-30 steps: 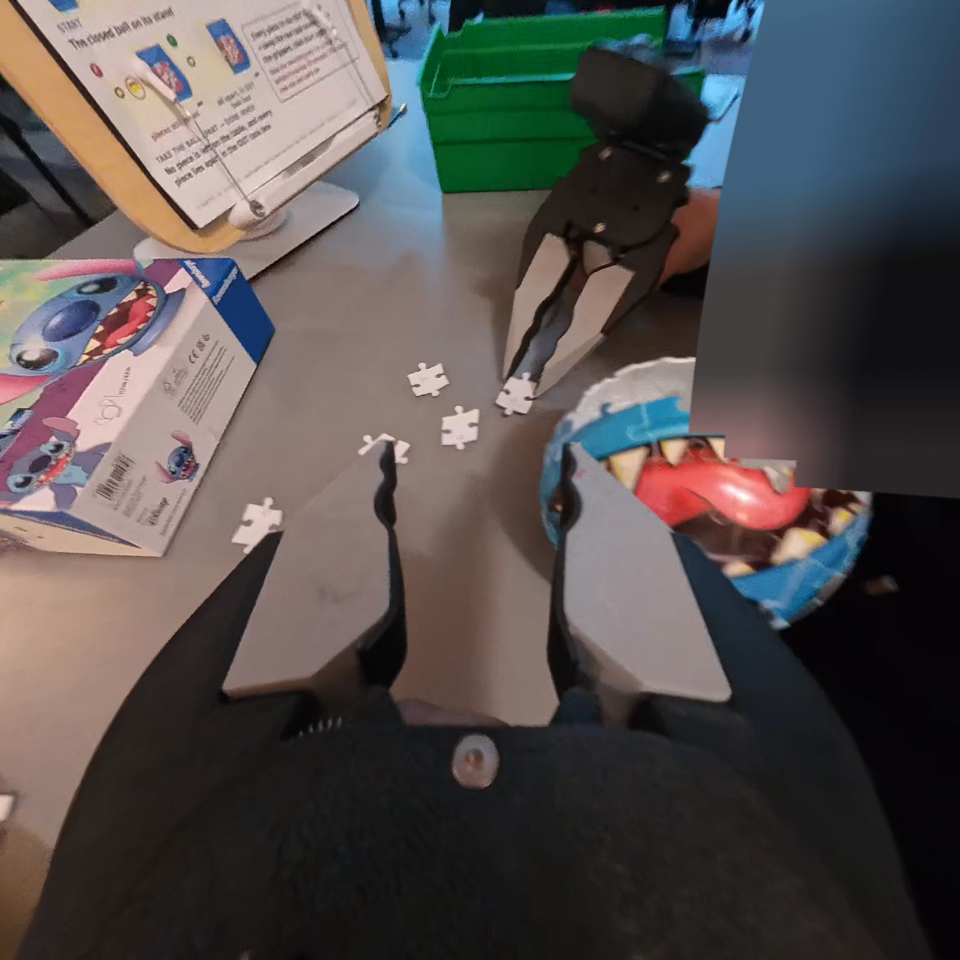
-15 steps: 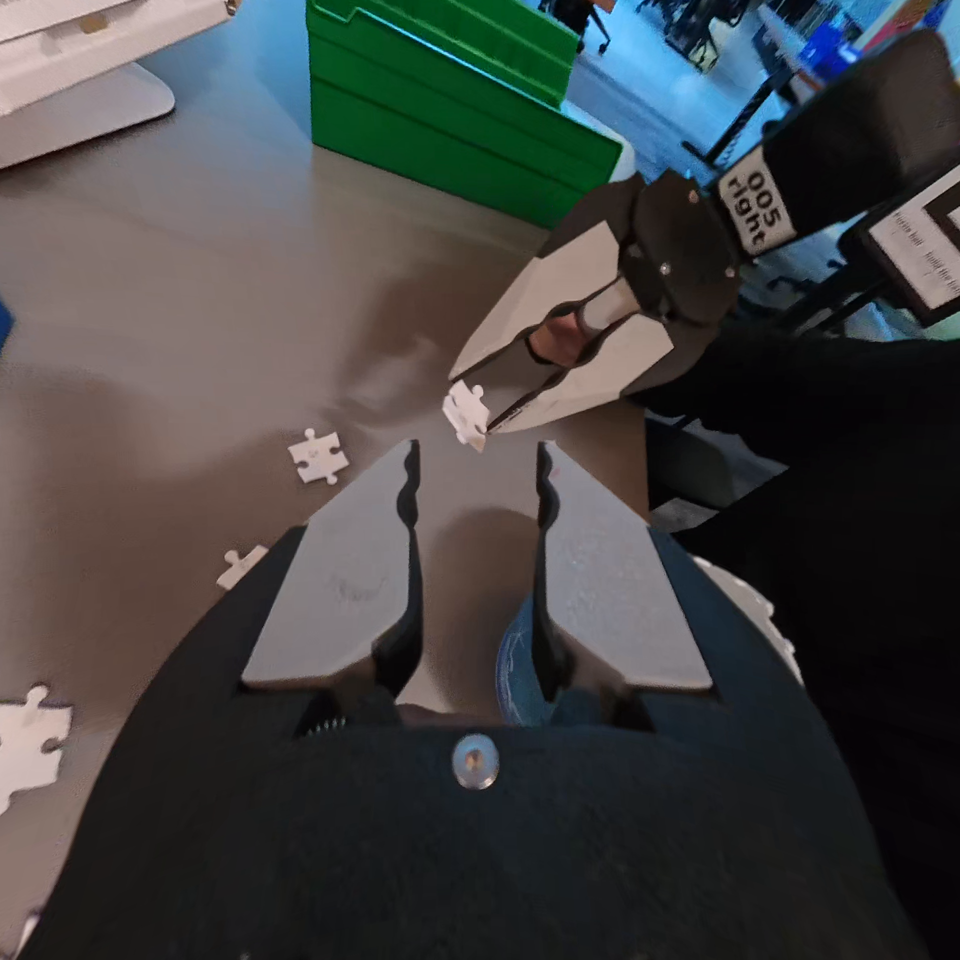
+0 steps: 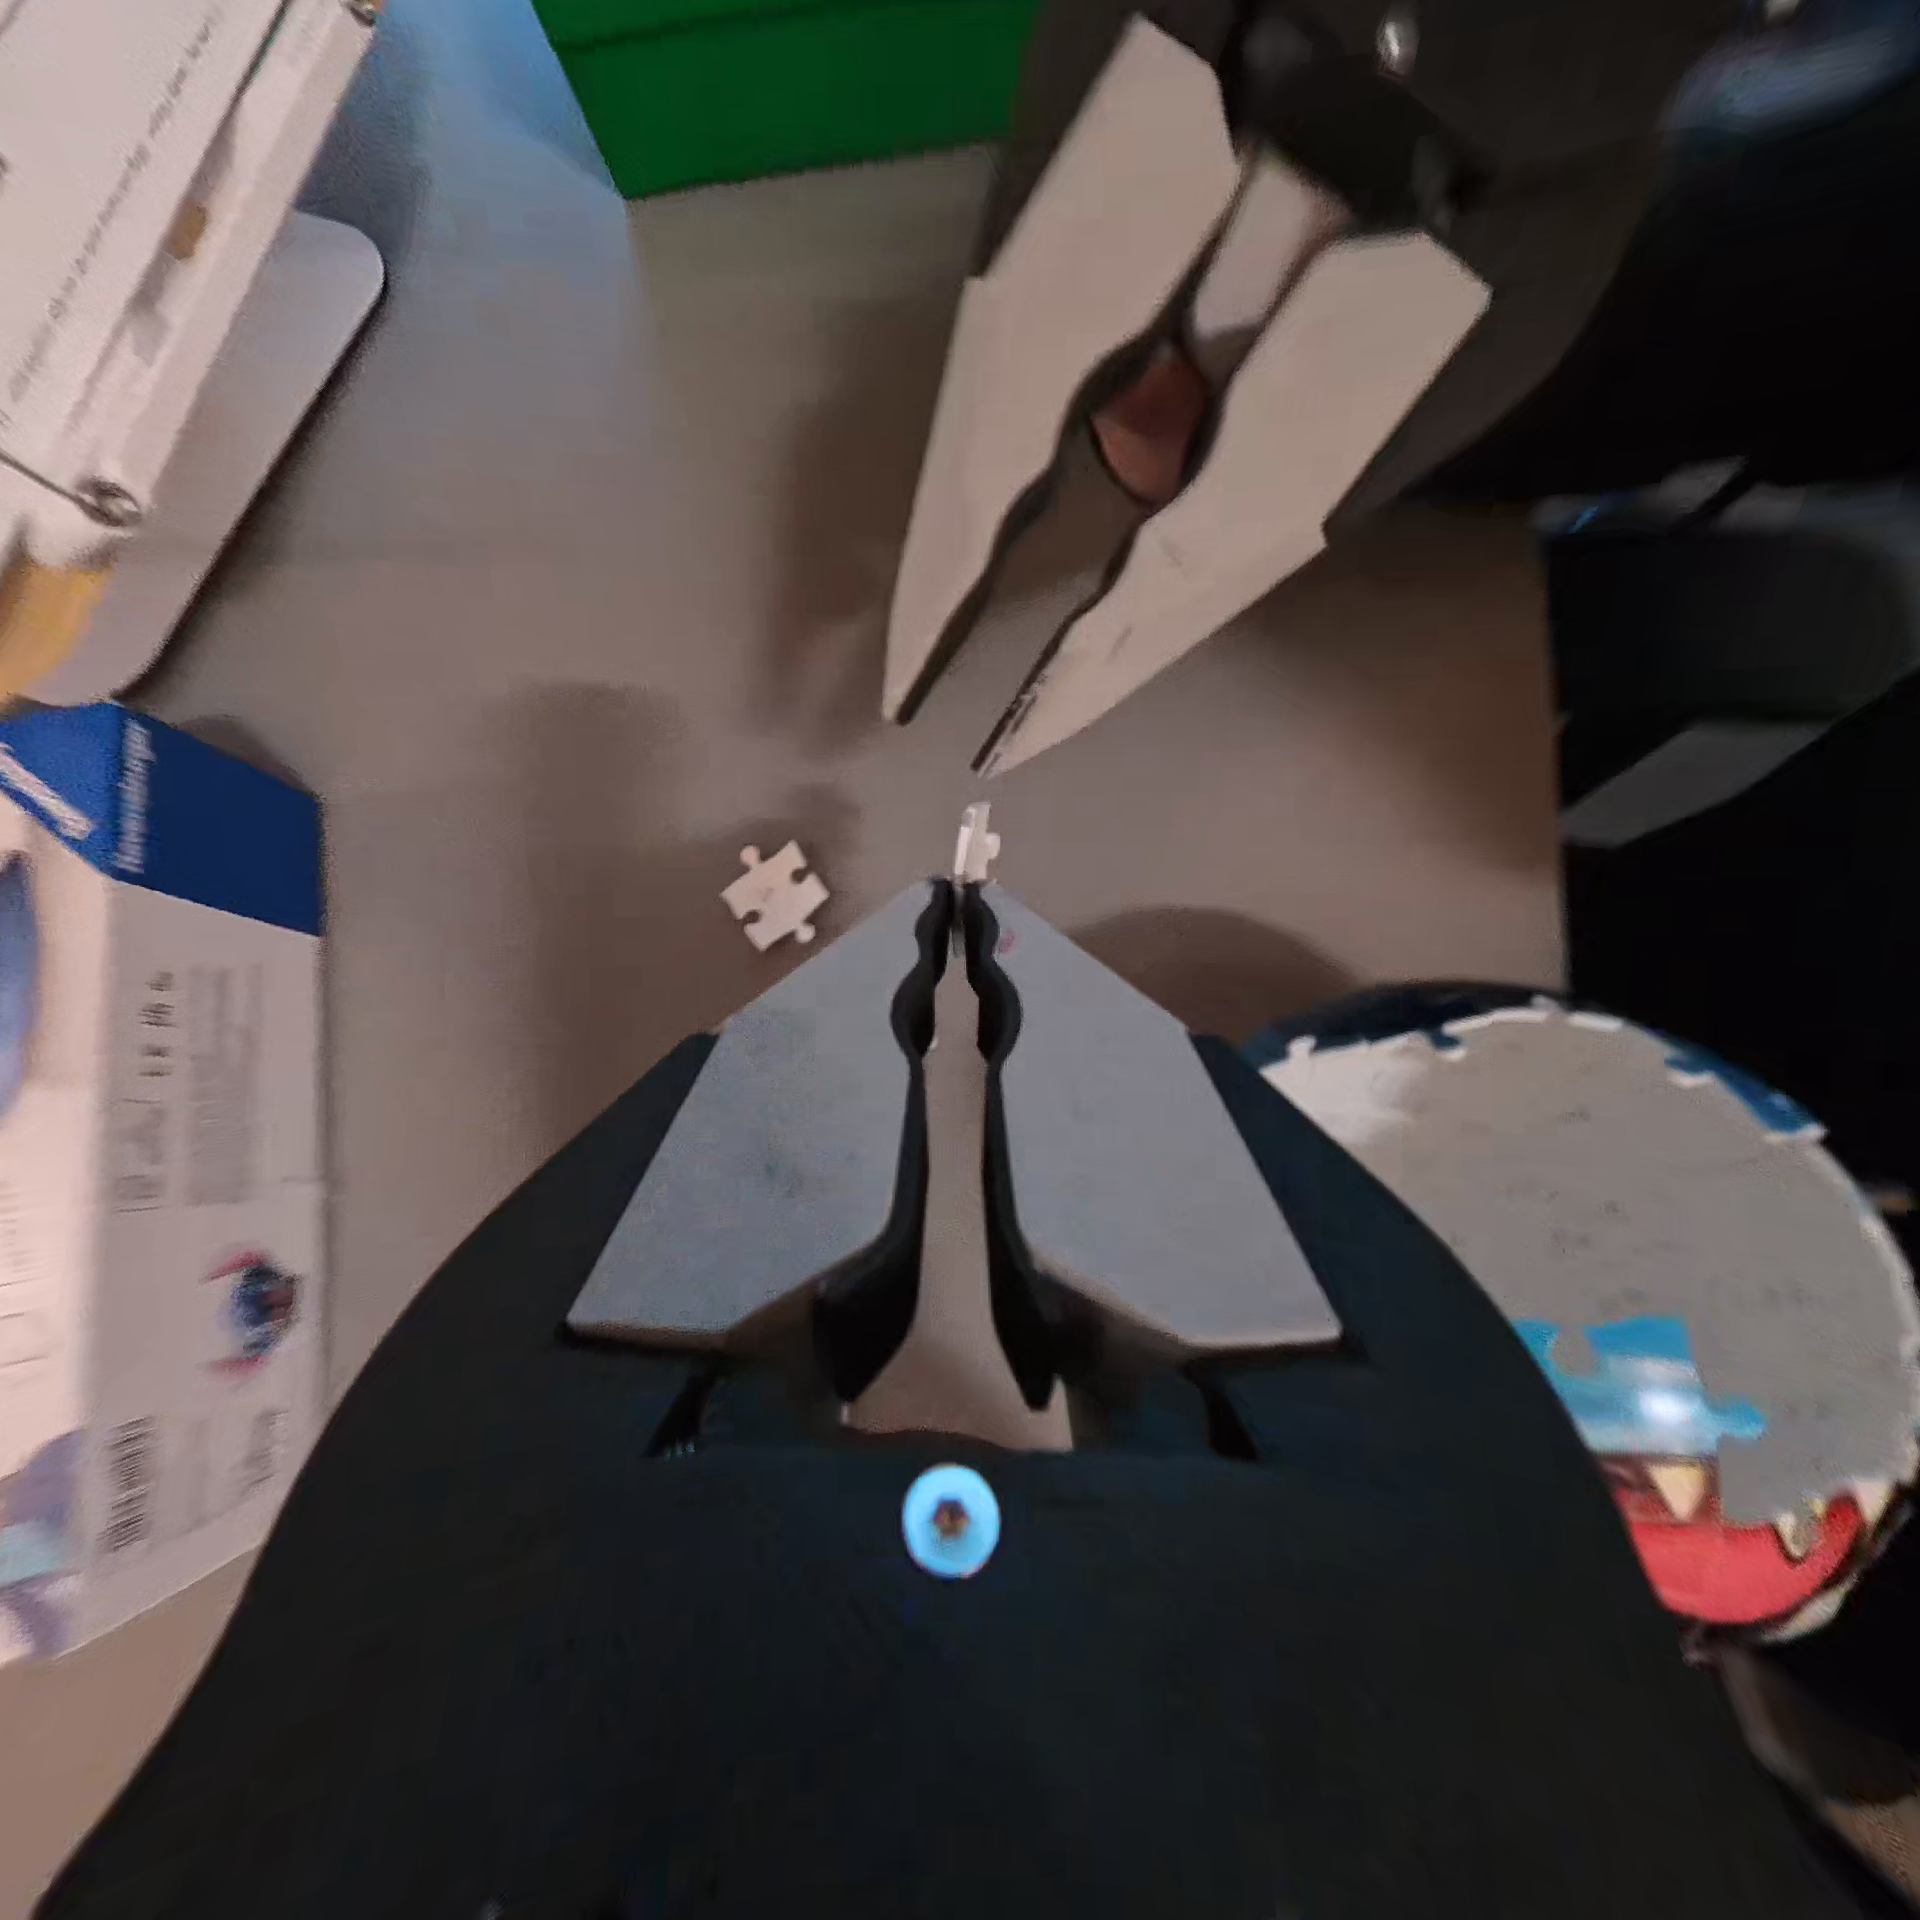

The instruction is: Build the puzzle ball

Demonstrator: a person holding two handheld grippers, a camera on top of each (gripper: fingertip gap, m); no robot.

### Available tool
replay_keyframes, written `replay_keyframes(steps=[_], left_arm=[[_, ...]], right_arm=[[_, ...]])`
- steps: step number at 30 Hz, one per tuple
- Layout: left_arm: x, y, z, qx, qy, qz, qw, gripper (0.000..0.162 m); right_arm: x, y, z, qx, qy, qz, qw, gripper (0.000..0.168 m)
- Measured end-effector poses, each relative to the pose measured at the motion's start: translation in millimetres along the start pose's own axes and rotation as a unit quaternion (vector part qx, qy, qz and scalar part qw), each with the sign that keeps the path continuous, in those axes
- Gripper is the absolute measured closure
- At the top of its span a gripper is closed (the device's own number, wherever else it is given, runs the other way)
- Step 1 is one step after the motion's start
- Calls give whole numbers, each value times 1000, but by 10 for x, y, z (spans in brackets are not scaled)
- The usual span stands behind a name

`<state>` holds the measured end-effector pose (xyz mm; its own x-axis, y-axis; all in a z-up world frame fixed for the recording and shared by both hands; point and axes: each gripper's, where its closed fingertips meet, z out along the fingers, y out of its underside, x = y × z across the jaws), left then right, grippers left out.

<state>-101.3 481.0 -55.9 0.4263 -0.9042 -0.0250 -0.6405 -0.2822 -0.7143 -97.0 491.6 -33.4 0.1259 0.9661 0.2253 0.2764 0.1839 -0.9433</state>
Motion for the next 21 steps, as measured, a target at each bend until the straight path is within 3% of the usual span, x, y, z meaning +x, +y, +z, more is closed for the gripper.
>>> replay_keyframes(steps=[4,7,21], left_arm=[[41,8,-123,-63,-74,94,991,162],[26,45,-218,-101,-127,142,977,162],[143,209,-473,-179,-195,198,944,162]], right_arm=[[-191,-78,113,-19,-59,-14,998,156],[-264,-124,175,-22,-60,-48,997,168],[-515,-245,304,-17,-58,-132,989,168]])
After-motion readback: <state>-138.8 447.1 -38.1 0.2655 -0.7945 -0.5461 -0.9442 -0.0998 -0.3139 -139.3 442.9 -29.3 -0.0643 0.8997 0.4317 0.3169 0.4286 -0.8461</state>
